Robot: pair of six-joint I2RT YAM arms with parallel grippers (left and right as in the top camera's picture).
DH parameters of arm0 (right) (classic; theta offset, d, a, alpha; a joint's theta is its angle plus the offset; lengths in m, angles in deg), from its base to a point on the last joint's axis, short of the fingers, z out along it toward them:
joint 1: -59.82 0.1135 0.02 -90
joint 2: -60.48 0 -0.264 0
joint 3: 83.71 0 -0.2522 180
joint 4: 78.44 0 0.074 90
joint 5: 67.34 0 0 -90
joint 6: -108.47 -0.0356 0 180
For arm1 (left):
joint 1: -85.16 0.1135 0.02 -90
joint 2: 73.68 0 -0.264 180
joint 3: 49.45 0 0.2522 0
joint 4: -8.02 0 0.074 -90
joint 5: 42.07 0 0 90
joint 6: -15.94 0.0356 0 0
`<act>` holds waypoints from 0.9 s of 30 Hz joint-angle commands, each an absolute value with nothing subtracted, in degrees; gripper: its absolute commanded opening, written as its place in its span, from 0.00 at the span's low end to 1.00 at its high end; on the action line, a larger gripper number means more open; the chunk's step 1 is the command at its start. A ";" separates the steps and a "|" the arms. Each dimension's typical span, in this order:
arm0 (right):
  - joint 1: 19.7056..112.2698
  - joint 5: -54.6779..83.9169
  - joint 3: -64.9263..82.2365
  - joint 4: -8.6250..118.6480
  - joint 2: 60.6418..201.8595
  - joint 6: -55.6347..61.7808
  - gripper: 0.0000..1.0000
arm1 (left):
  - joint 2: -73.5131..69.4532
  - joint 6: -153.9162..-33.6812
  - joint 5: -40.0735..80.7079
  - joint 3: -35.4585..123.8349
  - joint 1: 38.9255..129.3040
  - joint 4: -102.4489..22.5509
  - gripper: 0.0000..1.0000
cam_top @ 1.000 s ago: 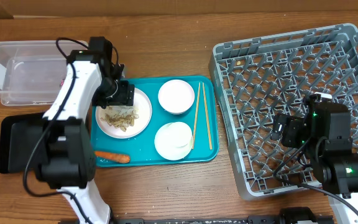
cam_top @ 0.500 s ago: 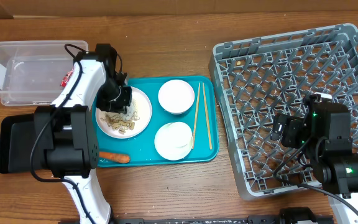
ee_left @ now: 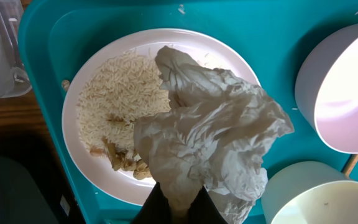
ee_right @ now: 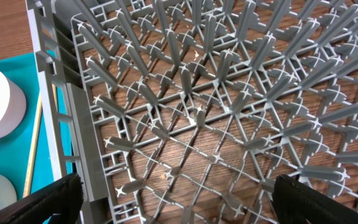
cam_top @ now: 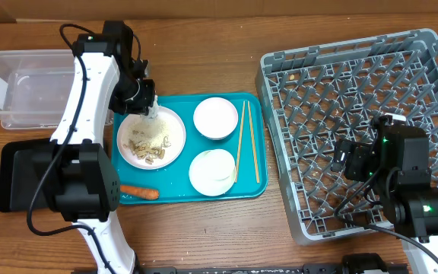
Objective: Sort waste into correct bins and load items into the dishwasher
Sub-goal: 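Carry the waste left and drop it into the clear plastic bin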
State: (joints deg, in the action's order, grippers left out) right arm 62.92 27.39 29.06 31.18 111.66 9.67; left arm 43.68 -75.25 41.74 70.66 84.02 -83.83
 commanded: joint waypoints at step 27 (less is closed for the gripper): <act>63.07 27.74 27.38 31.26 111.55 9.43 1.00 | 43.29 -80.28 46.87 78.98 104.76 -69.18 0.77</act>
